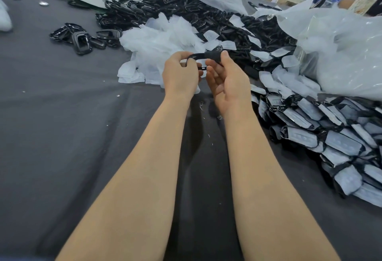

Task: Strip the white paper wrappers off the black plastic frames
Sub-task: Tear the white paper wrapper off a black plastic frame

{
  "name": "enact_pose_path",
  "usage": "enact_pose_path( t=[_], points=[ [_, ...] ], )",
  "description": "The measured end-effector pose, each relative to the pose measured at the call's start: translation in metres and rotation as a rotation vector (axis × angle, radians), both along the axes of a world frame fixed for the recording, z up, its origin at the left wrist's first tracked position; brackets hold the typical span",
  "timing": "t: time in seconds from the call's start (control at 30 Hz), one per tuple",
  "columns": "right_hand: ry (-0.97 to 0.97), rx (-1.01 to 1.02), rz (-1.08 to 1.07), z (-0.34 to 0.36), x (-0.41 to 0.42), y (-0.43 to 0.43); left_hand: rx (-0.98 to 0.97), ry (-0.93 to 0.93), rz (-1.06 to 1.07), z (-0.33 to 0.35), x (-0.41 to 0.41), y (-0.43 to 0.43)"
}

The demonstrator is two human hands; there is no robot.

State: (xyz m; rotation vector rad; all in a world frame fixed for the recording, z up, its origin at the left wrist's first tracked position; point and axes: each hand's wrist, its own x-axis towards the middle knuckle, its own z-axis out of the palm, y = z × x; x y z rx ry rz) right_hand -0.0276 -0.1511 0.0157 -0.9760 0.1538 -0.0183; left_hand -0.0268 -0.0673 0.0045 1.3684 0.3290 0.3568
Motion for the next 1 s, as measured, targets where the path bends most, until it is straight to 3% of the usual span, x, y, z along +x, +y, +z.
enact_pose_path(
  t=[0.17, 0.43, 0.63, 0.83, 1.0],
  points=[
    [-0.266, -0.739, -0.308, -0.009, -0.003, 0.005, 0.025, -0.034, 0.001, 0.002, -0.004, -0.002],
    [-0.367, -1.087, -0.217, -0.013, -0.006, 0.008, 0.162, -0.067, -0.028, 0.004, -0.007, -0.006],
    [-0.390, -1.028, -0.240, -0.008, -0.005, 0.009, 0.102, -0.030, 0.034, 0.001, -0.003, 0.001],
    [-0.175, -0.567, -0.180, -0.008, 0.004, 0.000, 0.095, -0.061, -0.044, 0.004, -0.006, 0.000],
    [-0.128, -0.392, -0.137, -0.007, 0.007, -0.002, 0.037, -0.087, -0.072, 0.007, -0.008, 0.000]
  ],
)
